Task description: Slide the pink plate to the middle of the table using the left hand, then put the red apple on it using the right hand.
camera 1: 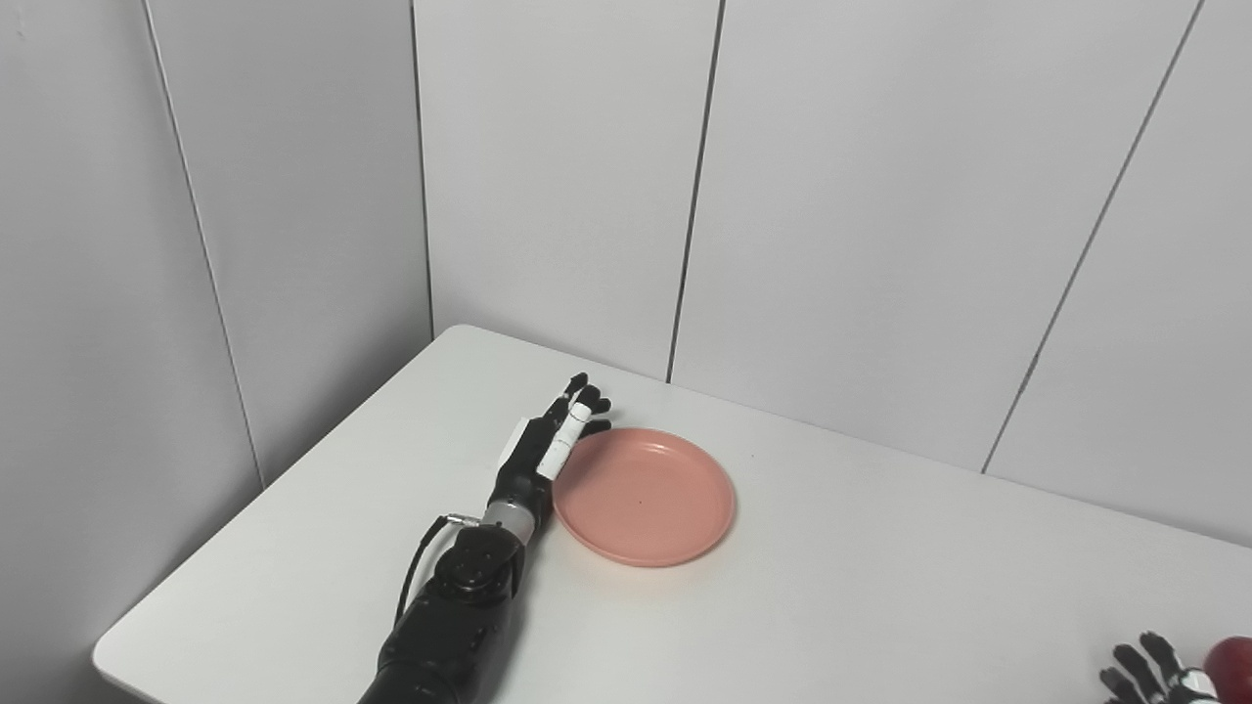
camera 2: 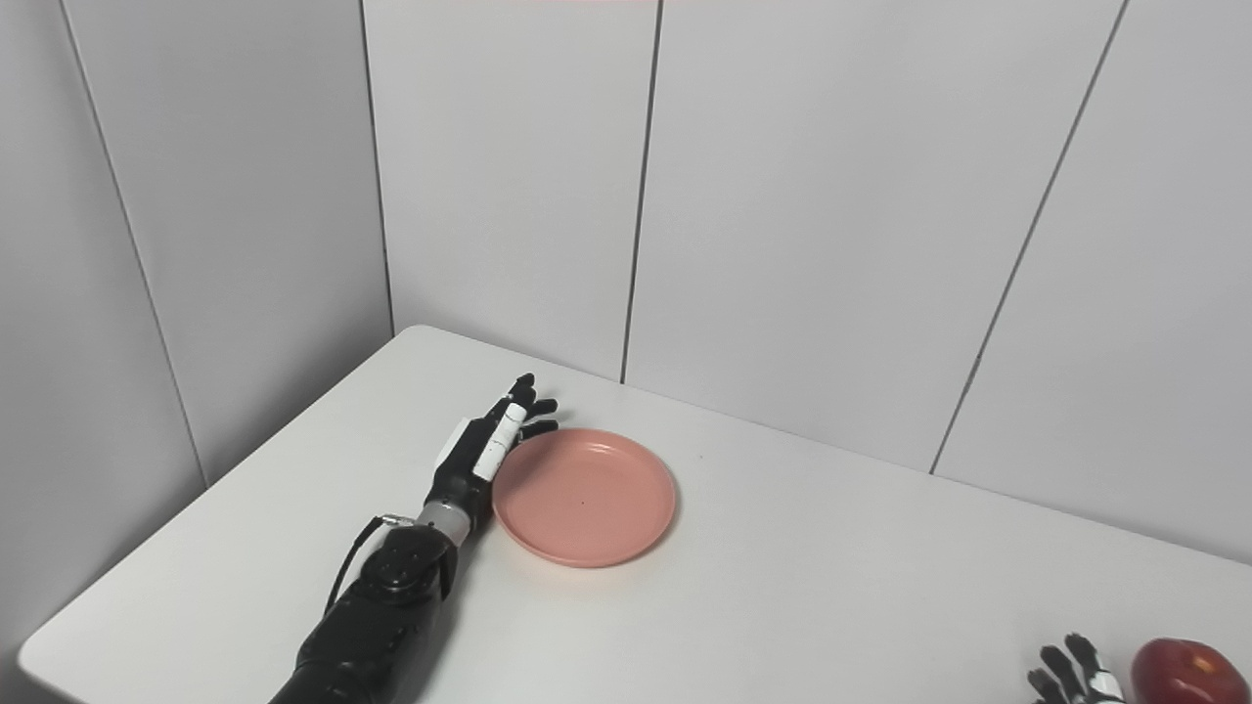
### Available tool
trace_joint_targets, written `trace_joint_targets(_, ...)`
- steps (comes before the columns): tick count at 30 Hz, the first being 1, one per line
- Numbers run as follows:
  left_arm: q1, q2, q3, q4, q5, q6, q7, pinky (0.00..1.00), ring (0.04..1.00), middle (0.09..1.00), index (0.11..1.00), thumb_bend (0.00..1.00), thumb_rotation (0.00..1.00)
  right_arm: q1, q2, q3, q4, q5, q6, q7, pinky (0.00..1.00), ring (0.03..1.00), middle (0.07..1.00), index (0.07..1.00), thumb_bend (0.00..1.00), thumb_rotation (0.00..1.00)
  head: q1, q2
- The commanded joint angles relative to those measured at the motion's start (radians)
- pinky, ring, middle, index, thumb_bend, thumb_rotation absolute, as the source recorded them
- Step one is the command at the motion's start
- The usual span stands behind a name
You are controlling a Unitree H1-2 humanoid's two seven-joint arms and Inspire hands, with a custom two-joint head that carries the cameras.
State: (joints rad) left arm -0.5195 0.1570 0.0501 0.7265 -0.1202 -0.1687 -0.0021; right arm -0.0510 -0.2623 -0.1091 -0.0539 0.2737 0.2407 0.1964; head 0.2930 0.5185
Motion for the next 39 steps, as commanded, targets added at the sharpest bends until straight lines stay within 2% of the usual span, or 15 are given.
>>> trace_joint_targets(1, 0.0, -0.107, -0.075, 0.001, 0.019, 0.084, -0.078, 0.8, 0.813, 0.858, 0.937, 0.96, 0.93, -0.015, 0.001, 0.019, 0.011, -0.001, -0.003, 0.025, 1.0, 0.961, 0.965, 1.0, 0.8, 1.0, -0.003, 0.001)
trace_joint_targets(12, 0.039, -0.133, -0.12, -0.047, 0.029, 0.1, -0.089, 0.78, 0.8, 0.843, 0.926, 0.94, 0.89, -0.017, -0.003, 0.025, 0.008, -0.018, -0.001, 0.023, 0.99, 0.955, 0.964, 1.0, 0.82, 1.0, -0.012, 0.01)
trace_joint_targets(27, 0.077, -0.171, -0.2, -0.083, 0.037, 0.106, -0.117, 0.81, 0.817, 0.866, 0.96, 0.92, 0.93, -0.018, -0.002, 0.036, 0.008, -0.027, -0.018, 0.03, 0.99, 0.949, 0.963, 1.0, 0.82, 1.0, -0.029, 0.023)
trace_joint_targets(33, 0.091, -0.195, -0.206, -0.073, 0.027, 0.103, -0.126, 0.81, 0.83, 0.878, 0.971, 0.91, 0.92, -0.02, -0.002, 0.042, 0.009, -0.029, -0.026, 0.034, 0.98, 0.947, 0.964, 1.0, 0.82, 1.0, -0.041, 0.03)
trace_joint_targets(39, 0.096, -0.21, -0.202, -0.077, 0.024, 0.111, -0.118, 0.81, 0.828, 0.88, 0.975, 0.92, 0.92, -0.021, 0.006, 0.054, 0.009, -0.048, -0.042, 0.029, 0.97, 0.943, 0.961, 1.0, 0.83, 1.0, -0.102, 0.053)
